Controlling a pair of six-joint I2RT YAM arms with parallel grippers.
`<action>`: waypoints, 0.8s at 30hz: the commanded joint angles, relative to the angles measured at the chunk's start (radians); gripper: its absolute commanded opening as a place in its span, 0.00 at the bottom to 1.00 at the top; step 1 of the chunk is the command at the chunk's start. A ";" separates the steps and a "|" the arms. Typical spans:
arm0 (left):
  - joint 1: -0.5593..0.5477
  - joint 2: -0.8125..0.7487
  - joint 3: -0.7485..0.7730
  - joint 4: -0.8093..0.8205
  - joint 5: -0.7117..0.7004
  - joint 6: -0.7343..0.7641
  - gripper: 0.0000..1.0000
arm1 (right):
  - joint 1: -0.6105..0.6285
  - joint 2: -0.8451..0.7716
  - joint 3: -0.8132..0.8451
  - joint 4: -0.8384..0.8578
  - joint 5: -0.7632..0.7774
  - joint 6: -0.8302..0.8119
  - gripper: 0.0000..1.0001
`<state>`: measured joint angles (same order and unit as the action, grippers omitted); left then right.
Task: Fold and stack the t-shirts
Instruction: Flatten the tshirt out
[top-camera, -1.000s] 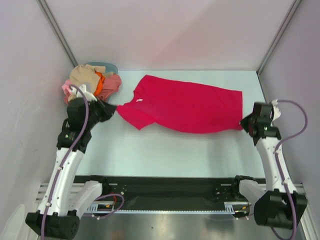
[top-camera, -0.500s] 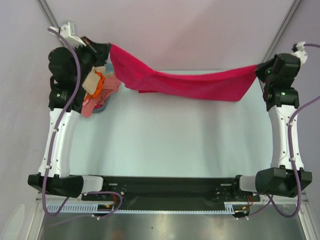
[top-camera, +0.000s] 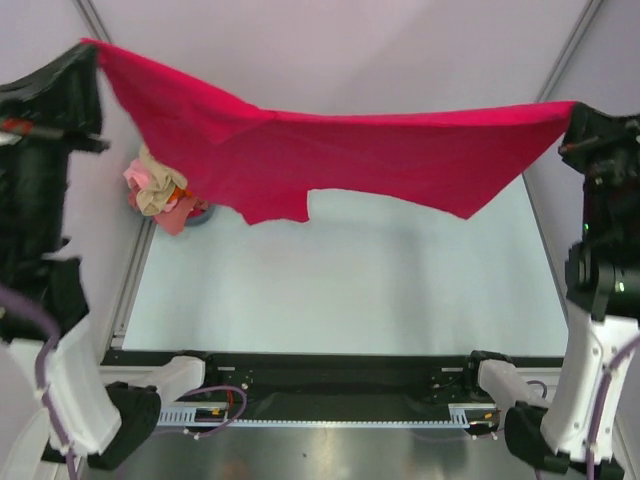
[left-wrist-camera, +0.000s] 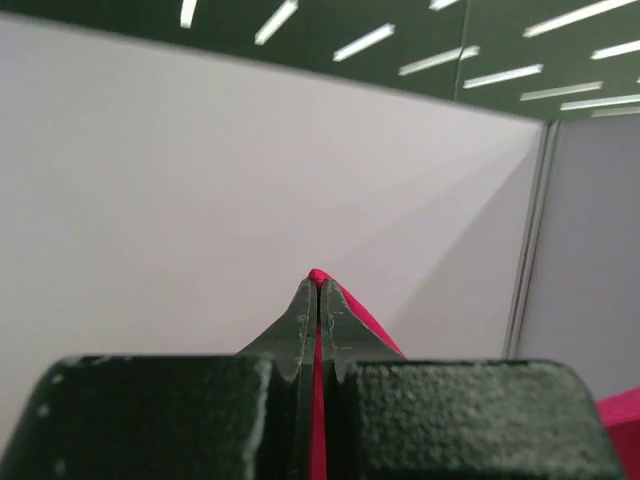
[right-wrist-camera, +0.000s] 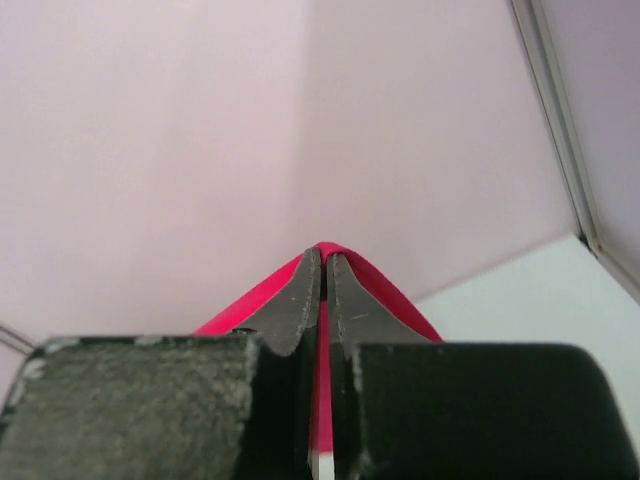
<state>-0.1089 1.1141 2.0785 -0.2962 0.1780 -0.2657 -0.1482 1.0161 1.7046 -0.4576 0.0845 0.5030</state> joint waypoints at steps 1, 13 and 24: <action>0.005 -0.048 0.133 -0.004 -0.032 0.060 0.00 | -0.004 -0.099 0.050 -0.006 -0.023 -0.012 0.00; 0.005 -0.056 -0.275 0.229 0.023 0.002 0.00 | -0.004 -0.198 -0.281 0.034 -0.052 0.029 0.00; 0.003 0.408 -0.660 0.675 0.055 -0.098 0.00 | -0.020 0.080 -0.772 0.502 0.024 0.051 0.00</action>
<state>-0.1089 1.4155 1.3697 0.1688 0.2173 -0.3233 -0.1547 0.9936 0.9619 -0.2115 0.0792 0.5491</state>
